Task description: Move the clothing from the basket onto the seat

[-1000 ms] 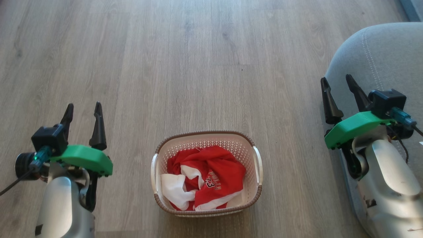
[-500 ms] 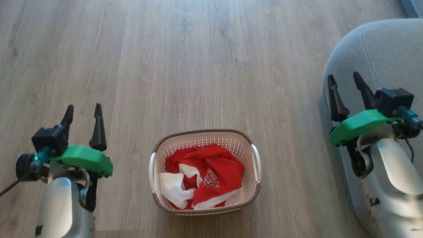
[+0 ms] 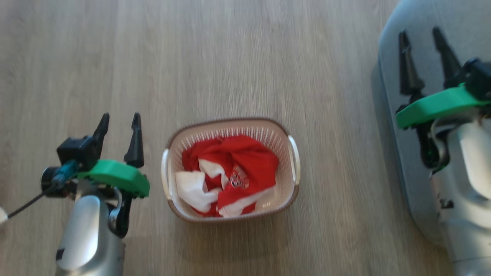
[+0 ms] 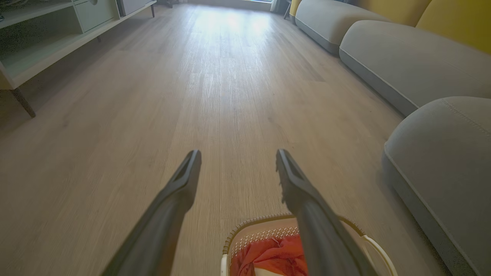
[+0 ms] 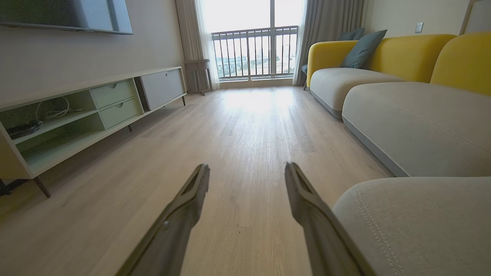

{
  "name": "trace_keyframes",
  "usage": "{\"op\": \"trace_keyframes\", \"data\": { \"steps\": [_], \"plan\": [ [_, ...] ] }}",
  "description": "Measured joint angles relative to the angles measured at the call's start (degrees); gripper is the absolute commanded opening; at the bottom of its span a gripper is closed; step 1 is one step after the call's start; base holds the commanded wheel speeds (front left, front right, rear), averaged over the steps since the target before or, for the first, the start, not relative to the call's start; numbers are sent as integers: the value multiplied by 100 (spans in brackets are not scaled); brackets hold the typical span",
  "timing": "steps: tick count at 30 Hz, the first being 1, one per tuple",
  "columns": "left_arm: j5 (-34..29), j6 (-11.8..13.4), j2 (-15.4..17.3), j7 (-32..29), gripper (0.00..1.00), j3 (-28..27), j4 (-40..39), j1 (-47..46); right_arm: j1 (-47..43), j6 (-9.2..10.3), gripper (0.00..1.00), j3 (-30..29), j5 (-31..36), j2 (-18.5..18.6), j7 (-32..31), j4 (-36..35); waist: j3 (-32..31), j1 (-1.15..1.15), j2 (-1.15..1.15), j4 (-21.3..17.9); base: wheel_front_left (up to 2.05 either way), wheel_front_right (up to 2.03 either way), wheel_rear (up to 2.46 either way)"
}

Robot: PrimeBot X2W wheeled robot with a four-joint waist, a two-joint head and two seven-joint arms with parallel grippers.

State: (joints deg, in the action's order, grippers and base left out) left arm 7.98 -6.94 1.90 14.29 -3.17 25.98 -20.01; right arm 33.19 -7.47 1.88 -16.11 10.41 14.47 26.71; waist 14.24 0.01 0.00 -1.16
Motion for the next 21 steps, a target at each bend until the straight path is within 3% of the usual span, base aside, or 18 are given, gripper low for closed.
{"op": "trace_keyframes", "data": {
  "steps": [21],
  "plan": [
    [934, 134, 4, 1, 100, 2219, 715, -1753, 1425, 0, 100, 283, -18, 248, 16, -1131, 2820, 1, 0, -327, 0, 0, 0]
  ]
}}
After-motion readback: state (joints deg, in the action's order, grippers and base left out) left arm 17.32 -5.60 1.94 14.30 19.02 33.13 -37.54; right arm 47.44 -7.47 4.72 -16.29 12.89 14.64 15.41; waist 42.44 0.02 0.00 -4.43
